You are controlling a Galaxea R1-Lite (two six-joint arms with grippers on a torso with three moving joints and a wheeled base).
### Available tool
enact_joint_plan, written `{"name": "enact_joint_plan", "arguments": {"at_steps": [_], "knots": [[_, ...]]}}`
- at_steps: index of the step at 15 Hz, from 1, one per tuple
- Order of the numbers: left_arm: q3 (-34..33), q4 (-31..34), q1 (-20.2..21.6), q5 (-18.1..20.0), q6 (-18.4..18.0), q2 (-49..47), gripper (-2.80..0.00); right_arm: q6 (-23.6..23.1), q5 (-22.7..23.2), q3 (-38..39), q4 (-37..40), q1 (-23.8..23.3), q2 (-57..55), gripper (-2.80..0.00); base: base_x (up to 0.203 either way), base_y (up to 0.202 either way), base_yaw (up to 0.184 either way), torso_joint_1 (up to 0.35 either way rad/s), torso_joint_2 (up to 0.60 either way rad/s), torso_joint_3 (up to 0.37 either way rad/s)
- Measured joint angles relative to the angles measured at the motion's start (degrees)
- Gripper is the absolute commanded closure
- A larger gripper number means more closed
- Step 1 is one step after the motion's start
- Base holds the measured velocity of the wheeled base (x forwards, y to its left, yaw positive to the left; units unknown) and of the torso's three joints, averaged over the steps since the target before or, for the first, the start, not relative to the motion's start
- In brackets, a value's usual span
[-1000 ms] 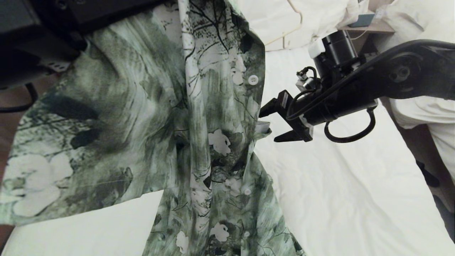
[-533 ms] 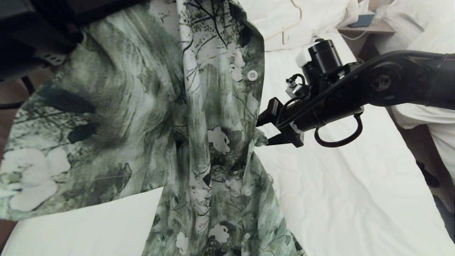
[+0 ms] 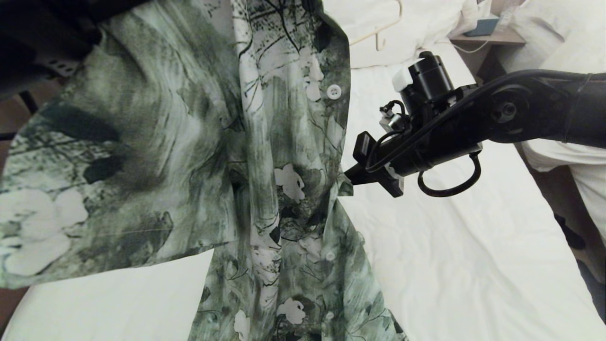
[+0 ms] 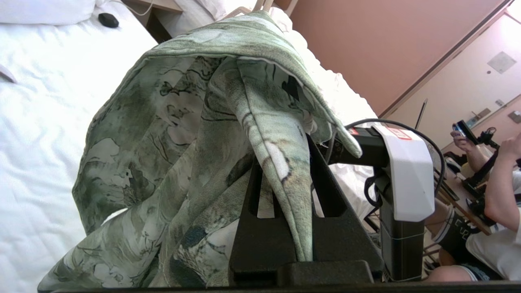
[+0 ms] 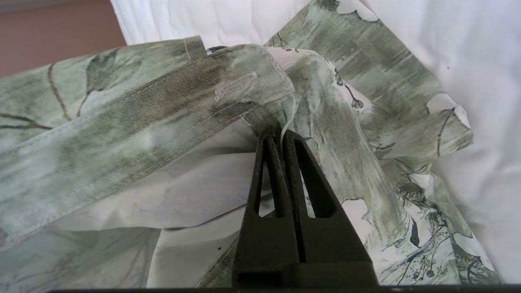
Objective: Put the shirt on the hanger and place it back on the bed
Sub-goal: Hook the other side of the shirt onto the hanger
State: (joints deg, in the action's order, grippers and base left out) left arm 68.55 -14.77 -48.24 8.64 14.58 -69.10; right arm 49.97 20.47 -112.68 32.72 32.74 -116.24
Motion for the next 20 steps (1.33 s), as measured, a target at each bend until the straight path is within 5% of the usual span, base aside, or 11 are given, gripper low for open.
{"name": "enact_joint_plan", "arguments": {"at_steps": [2, 3, 4, 16, 20], "knots": [[0.0, 0.0, 0.0, 0.0, 0.0, 0.0, 0.0, 0.0, -0.2, 0.0, 0.4, -0.3, 0.2, 0.0, 0.0, 0.0, 0.0, 0.0, 0.0, 0.0], [0.0, 0.0, 0.0, 0.0, 0.0, -0.1, 0.0, -0.1, -0.2, 0.0, 0.5, -0.4, 0.4, -2.58, 0.0, 0.0, 0.0, 0.0, 0.0, 0.0], [0.0, 0.0, 0.0, 0.0, 0.0, -0.1, 0.0, -0.4, -0.3, 0.0, 0.5, -0.4, 0.5, -2.8, 0.0, 0.0, 0.0, 0.0, 0.0, 0.0], [0.4, 0.0, 0.3, 0.0, -0.1, -0.5, 0.0, -1.3, 0.1, 0.2, 1.3, 2.6, 1.2, -2.8, 0.0, 0.0, 0.0, 0.0, 0.0, 0.0], [0.0, 0.0, 0.4, 0.0, -0.1, -0.7, 0.0, -2.8, -0.1, 0.4, 6.1, -0.2, 2.8, -2.8, 0.0, 0.0, 0.0, 0.0, 0.0, 0.0]]}}
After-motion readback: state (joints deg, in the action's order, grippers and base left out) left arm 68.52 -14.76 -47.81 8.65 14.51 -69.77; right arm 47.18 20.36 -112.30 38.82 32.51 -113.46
